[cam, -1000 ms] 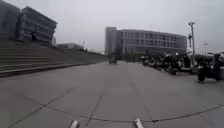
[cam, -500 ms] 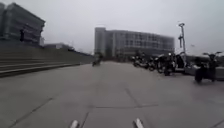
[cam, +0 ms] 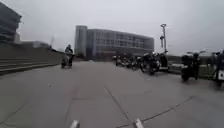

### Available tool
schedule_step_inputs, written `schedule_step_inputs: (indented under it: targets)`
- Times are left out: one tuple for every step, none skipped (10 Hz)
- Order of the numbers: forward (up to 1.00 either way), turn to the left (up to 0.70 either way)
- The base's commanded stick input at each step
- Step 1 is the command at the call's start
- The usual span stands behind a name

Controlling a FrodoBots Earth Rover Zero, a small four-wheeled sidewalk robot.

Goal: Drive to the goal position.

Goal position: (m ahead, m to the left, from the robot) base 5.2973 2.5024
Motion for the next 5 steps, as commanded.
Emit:
schedule_step_inputs:
  targets:
    - [1.00,0.02]
    - [1.00,0.02]
    - [1.00,0.02]
    - [1.00,0.02]
    - [1.00,0.02]
